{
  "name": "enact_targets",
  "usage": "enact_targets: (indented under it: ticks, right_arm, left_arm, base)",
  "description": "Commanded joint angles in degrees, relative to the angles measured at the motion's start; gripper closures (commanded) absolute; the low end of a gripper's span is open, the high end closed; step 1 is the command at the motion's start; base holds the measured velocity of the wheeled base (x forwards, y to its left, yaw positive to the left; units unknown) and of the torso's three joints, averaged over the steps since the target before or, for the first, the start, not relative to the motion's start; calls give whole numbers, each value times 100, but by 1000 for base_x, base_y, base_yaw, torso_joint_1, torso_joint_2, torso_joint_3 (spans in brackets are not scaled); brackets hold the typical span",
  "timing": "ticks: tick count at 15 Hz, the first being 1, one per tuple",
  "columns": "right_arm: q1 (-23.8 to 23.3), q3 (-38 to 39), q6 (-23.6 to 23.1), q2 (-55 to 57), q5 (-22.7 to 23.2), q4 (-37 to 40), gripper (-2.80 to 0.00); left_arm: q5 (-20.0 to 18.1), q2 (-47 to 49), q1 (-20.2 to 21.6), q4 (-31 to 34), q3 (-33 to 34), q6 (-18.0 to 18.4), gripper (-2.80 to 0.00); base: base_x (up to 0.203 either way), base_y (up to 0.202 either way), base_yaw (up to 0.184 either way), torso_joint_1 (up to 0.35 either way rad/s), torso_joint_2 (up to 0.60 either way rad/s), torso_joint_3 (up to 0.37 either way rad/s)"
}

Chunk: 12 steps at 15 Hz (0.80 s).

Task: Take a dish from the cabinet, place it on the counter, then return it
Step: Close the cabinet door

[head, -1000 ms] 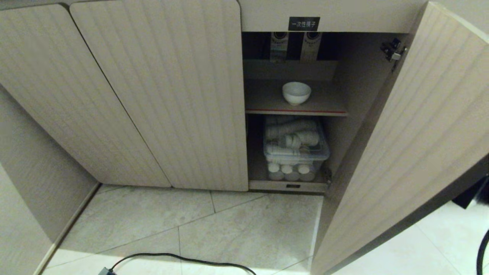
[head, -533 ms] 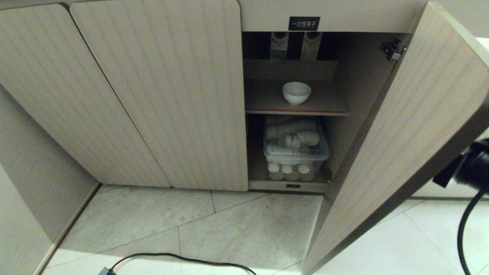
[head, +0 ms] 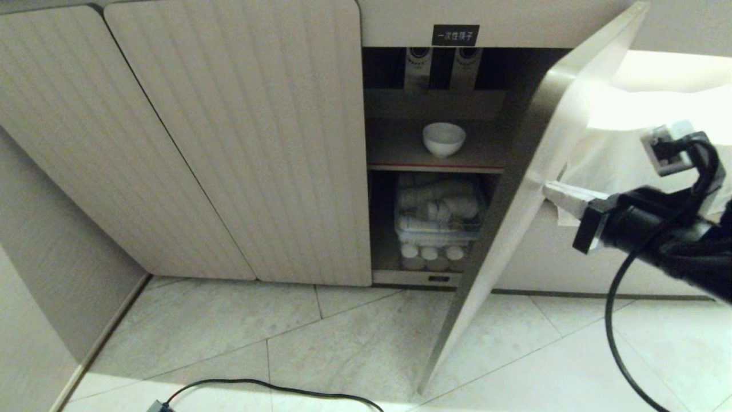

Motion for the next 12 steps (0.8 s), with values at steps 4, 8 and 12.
enact_targets:
  ticks: [4,8,12]
  right_arm:
    - [75,-127,-353,1730,1,-1949,0]
    - [139,-1419,-551,2812,-388,-2632,0]
    - [315,-2464,-602,3445,-958,-2401,0]
  left_arm:
    - [3,-2,1,-2,-4,0,0]
    - [3,-2,1,-2,-2,-8,0]
    - [3,-2,1,-2,-4,-8,0]
  base:
    - [0,0,0,0,0,0]
    - [0,0,0,0,0,0]
    - [0,0,0,0,0,0]
